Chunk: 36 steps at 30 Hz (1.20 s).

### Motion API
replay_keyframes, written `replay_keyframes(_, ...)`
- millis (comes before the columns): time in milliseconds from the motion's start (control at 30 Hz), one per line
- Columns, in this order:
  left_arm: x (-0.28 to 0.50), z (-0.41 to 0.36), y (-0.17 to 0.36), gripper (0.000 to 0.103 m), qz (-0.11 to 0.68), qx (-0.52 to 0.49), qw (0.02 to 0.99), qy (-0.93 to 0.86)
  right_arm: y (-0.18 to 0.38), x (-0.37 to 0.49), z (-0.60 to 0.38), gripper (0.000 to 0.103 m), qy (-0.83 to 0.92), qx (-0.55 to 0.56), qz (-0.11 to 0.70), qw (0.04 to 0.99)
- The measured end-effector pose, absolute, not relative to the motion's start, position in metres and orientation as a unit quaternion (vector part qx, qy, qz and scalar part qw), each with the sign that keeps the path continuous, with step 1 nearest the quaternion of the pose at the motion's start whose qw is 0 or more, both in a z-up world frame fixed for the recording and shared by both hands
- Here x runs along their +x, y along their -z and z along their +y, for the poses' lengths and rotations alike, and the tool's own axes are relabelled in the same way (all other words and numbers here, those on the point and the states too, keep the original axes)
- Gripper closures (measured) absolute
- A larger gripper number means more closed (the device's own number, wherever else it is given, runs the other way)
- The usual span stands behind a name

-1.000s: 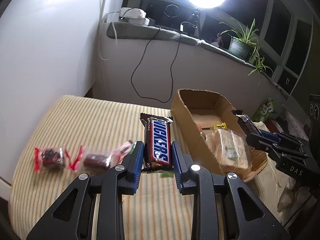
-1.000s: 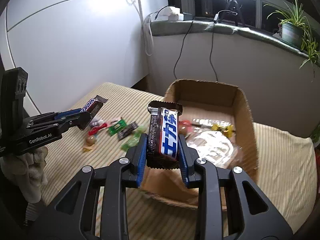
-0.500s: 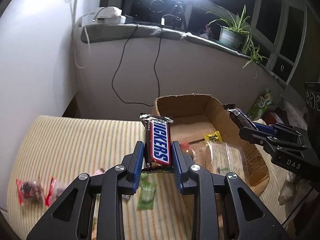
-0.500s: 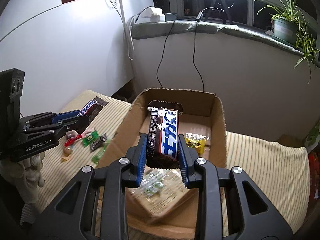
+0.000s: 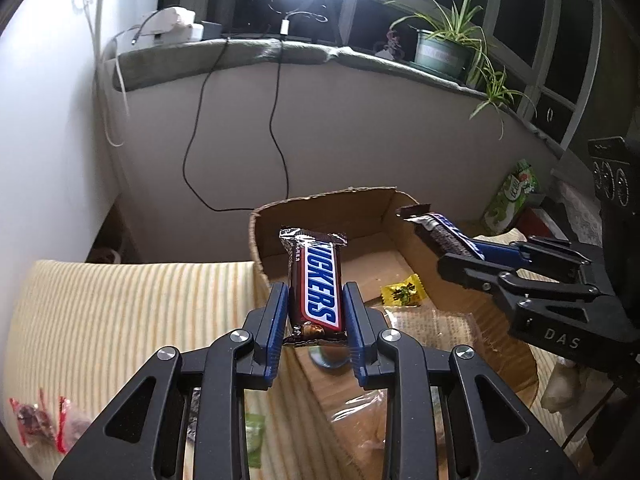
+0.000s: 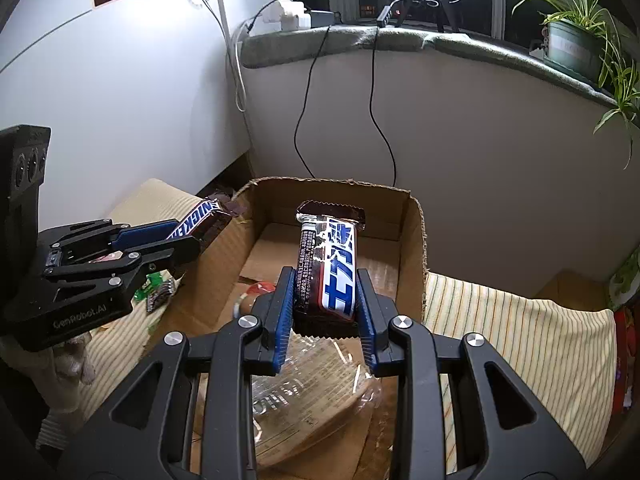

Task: Organize snacks
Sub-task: 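Carry both chocolate bars into the box and open both tools, then move the left tool to the red-wrapped cake while the right tool reaches the chocolate egg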

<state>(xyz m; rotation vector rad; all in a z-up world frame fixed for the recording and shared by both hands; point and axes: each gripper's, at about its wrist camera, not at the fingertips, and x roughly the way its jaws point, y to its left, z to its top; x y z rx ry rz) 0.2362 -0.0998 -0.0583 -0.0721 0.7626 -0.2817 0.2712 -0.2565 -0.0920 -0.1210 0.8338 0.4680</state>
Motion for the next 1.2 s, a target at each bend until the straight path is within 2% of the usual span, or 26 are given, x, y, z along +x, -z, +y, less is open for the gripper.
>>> replay_keyframes(433,0.242,-0.11,0.063,0.075,0.377,-0.025,0.916,0.135,0.101,0.281,-0.263,0.07,-0.21,-0.056,0.409,0.886)
replay_keyframes(467,0.242,-0.11,0.062,0.068,0.377,-0.026,0.916,0.137,0.1,0.281,-0.264,0.063,-0.206,-0.056,0.406,0.888)
replay_keyframes(500,0.241,-0.11,0.062,0.062,0.376,-0.025,0.916,0.138,0.099,0.281,-0.264,0.048,-0.203,-0.055,0.403,0.891)
replay_keyframes(533,0.239,-0.11,0.061,0.061,0.373,-0.023,0.917,0.137,0.097,0.281,-0.265,0.033,-0.201,-0.054,0.398,0.893)
replay_keyframes(600,0.238,-0.108,0.061,0.061,0.373,-0.025,0.918,0.136,0.093,0.279,-0.267,0.024,-0.2,-0.05,0.389,0.898)
replay_keyframes(933,0.225,-0.099,0.052,0.061,0.363,-0.038,0.921,0.133,0.082,0.267,-0.263,0.022,-0.202,-0.056,0.38,0.901)
replay_keyframes(1200,0.185,-0.079,0.038,0.061,0.333,-0.032,0.935,0.117,0.068,0.235,-0.252,0.022,-0.214,-0.056,0.354,0.909)
